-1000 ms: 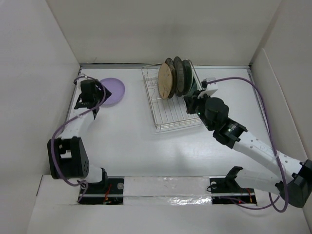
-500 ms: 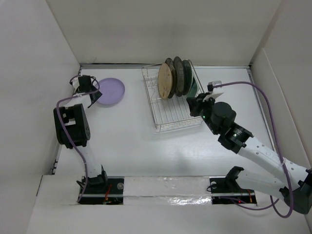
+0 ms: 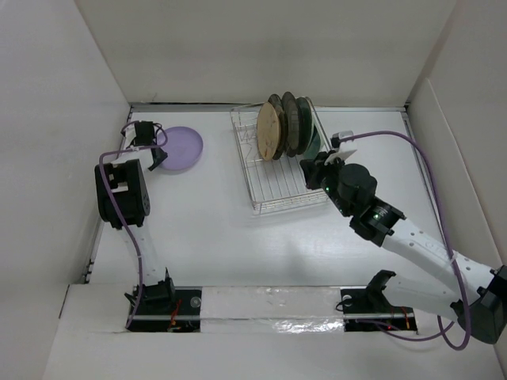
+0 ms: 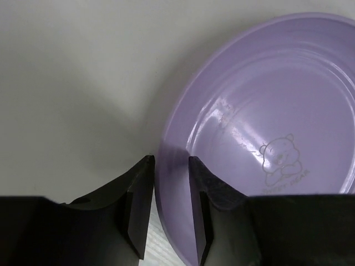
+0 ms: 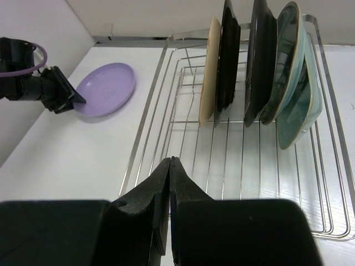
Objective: Load the plates into the dish rack
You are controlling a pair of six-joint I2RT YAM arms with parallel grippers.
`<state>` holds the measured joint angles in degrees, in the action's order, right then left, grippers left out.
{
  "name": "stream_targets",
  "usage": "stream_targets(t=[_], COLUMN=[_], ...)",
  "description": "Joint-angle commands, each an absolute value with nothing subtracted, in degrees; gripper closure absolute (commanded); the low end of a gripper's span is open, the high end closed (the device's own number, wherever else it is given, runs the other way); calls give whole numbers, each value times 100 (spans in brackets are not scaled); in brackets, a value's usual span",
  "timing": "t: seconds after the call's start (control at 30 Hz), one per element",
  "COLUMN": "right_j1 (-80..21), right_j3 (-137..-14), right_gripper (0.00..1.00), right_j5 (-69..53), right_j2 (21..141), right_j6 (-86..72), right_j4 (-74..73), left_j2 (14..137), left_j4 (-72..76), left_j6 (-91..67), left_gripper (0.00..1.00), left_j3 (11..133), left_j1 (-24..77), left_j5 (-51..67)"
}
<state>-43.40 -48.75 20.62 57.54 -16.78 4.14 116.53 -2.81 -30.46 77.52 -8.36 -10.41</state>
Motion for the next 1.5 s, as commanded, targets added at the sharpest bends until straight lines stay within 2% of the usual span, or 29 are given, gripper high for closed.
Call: stream_targets(t=[0.0, 0.03, 0.07, 0.1, 0.3, 0.4, 0.43, 0.47, 0.67, 0.83, 1.0, 1.2, 1.33, 1.47], right_j1=[-4280, -4280, -4280, -4280, -4280, -4280, -4280, -4280, -4280, -4280, -4280, -4280, -4333, -4333], right_j3=[-4913, -4922, -4922, -4922, -5150, -5247, -5317, -5370, -6062, -6942, -7909, -8297, -8139, -8016], right_gripper=[92, 90, 89, 88, 62, 52, 45, 43, 28, 18, 18, 19, 22, 39], right_j5=[1995, 1978, 1978, 1978, 1802, 1635, 1478, 1416, 1195, 968, 546, 430, 668, 361], right_j2=[5783, 5827, 5836, 5853, 6135, 6170, 6179, 6205, 6810, 7505, 8182, 8919, 9158, 9246], right_j6=[-1714, -1714, -1731, -1740, -1775, -1854, -1872, -1872, -1688, -1477, -1511, -1635, -1828, -1951], right_j4=[756, 756, 756, 765, 659, 729, 773, 800, 651, 352, 88, 79, 272, 492], left_j2=[11724, 11786, 11821, 11839, 11199, 10365, 9858, 9583, 7791, 6876, 6137, 5556, 5151, 4957], left_j4=[-308, -264, -246, -272, -158, 183, 506, 666, 940, 958, 870, 905, 914, 923], left_j6=[-3006, -3006, -2988, -2936, -2909, -3172, -3277, -3478, -3682, -3393, -3305, -3226, -3182, -3120], left_gripper=[72, 81, 96, 100, 100, 100, 100, 100, 100, 100, 100, 100, 100, 100], left_j3=[7893, 7866, 7875, 7892, 7823, 7314, 7104, 6693, 5979, 5538, 5169, 4580, 4421, 4298], left_j1=[-835, -835, -835, -835, -835, -835, -835, -757, -589, -1, 509, 510, 510, 510], left_j5=[-1028, -1011, -924, -888, -116, 763, 904, 1105, 1125, 993, 1124, 1696, 1986, 2215])
